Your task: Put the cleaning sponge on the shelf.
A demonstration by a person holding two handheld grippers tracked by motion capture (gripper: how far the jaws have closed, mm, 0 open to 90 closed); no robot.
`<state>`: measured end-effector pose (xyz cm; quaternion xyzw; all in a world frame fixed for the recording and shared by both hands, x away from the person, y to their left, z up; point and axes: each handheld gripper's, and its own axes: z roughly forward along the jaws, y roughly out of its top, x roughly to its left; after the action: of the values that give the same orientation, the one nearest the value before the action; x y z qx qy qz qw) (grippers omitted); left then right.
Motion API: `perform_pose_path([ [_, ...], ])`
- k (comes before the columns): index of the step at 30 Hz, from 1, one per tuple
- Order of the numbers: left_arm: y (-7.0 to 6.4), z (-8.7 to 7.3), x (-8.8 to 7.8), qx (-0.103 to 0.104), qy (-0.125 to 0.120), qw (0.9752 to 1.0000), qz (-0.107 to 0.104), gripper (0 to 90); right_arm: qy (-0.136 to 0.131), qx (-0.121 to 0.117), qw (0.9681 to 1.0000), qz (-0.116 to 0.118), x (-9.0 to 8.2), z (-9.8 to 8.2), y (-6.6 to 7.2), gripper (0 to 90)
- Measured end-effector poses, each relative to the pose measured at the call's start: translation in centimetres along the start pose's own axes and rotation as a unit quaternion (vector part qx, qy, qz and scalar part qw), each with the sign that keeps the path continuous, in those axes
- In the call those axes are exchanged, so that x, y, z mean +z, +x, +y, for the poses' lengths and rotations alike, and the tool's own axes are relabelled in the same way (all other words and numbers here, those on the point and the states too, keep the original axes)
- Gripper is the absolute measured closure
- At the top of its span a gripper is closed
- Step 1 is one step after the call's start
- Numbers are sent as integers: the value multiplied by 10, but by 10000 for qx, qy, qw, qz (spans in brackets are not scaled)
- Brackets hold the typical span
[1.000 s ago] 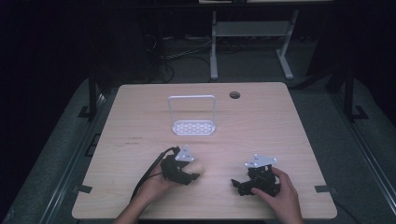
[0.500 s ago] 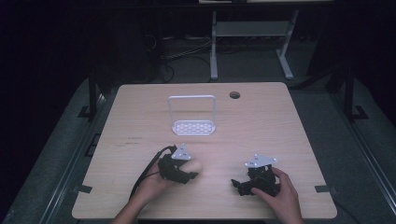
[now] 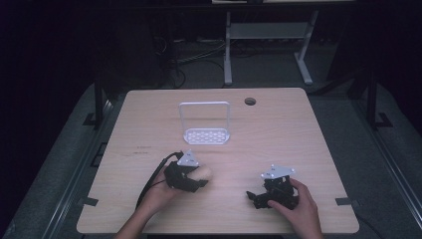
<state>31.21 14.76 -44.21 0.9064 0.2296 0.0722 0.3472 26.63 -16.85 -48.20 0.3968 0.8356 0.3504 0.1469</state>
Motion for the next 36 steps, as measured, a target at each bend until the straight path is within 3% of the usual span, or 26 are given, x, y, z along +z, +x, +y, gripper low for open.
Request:
perform_pose_path([
  [17, 17, 10, -4, -156, -185, 9997, 5, 411, -1, -3, 10000, 2, 0, 0, 0, 18],
  [36, 32, 28, 0, -179, -178, 9997, 19, 411, -2, -3, 10000, -1, 0, 0, 0, 18],
])
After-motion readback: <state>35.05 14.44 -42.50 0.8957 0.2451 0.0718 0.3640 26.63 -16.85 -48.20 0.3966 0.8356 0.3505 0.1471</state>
